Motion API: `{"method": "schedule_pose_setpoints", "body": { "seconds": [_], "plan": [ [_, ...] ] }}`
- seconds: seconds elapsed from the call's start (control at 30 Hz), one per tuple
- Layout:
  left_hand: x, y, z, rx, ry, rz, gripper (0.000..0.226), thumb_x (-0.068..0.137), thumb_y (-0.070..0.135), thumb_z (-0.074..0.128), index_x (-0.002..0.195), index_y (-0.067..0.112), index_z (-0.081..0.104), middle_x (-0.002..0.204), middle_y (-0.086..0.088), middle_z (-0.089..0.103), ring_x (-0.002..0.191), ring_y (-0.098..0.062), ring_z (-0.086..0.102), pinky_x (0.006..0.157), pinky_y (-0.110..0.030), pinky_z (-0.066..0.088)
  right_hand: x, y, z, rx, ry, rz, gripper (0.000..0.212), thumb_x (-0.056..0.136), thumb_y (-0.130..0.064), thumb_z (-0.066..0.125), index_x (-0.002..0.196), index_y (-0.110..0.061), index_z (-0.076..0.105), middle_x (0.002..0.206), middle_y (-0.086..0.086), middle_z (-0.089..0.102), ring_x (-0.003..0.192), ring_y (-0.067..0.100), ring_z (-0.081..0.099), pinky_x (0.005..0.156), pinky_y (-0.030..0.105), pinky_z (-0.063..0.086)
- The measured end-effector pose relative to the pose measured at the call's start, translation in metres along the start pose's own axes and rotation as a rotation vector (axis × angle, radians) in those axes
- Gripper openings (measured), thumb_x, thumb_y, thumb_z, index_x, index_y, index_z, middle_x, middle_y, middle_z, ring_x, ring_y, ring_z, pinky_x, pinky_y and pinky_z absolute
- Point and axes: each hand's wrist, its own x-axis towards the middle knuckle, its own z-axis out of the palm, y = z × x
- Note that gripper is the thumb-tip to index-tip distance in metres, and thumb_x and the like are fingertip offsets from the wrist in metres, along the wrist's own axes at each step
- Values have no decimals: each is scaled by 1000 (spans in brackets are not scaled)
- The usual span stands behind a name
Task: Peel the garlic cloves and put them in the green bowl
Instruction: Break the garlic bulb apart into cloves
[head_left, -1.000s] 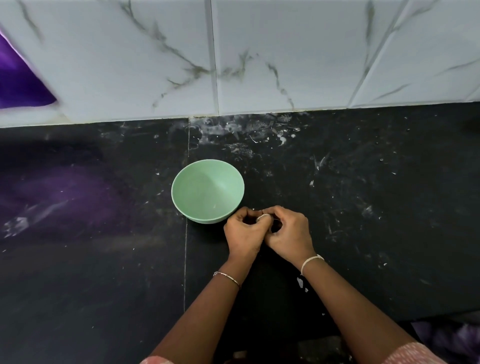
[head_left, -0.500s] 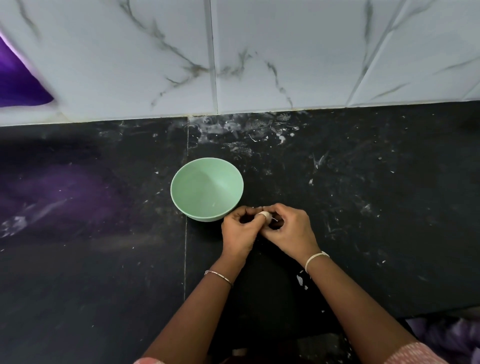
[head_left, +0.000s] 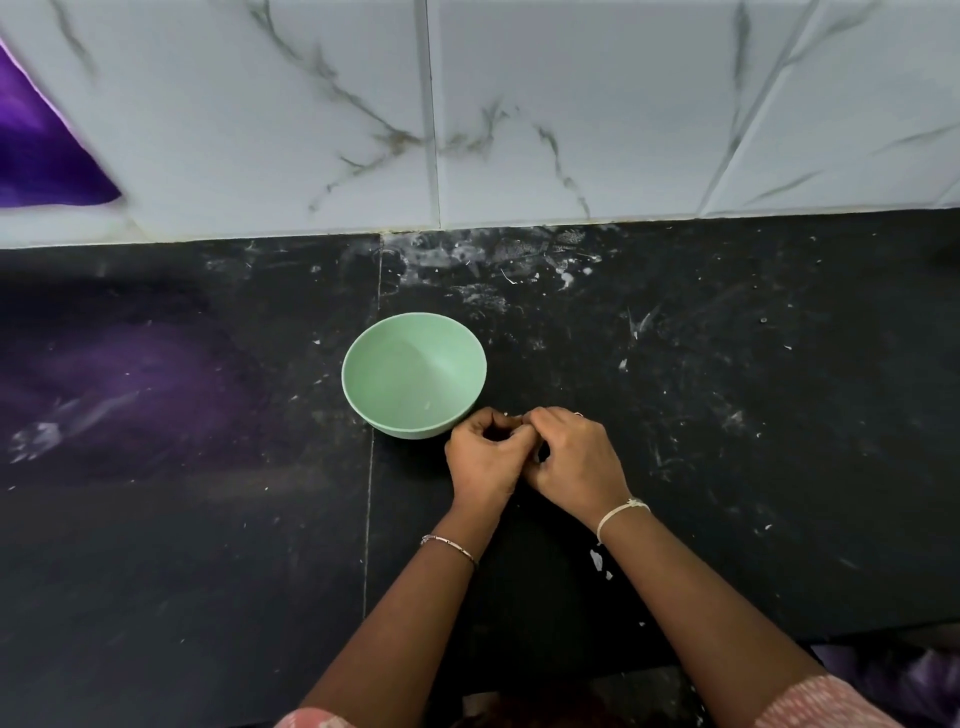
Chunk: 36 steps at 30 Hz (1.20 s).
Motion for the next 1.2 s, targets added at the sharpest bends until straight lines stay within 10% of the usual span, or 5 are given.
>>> {"method": "schedule_pose_setpoints", "body": {
  "seconds": [0.37,0.77,1.2],
  "plan": [
    [-4,-3,1,26,14,65,7,70,9,74,67,10,68,66,1,69,60,-4,60,63,-20,51,-7,4,5,128,150,21,24,70,-12,74,94,-15,72,87,-4,72,77,13,67,72,25,53],
    [10,-16,-10,-246,-193,29,15,87,8,66,100,10,73,96,-10,75,95,-26,71,86,-36,56,-4,18,5,757,135,237,17,84,-11,74,100,-15,74,90,-6,74,87,5,70,76,16,53],
    [25,-21,-11,25,-282,321,38,59,23,78,94,17,66,81,-5,73,68,-15,65,74,-34,54,0,25,14,889,181,171,16,88,1,61,88,-9,73,84,4,75,78,11,71,69,16,52]
  ]
}}
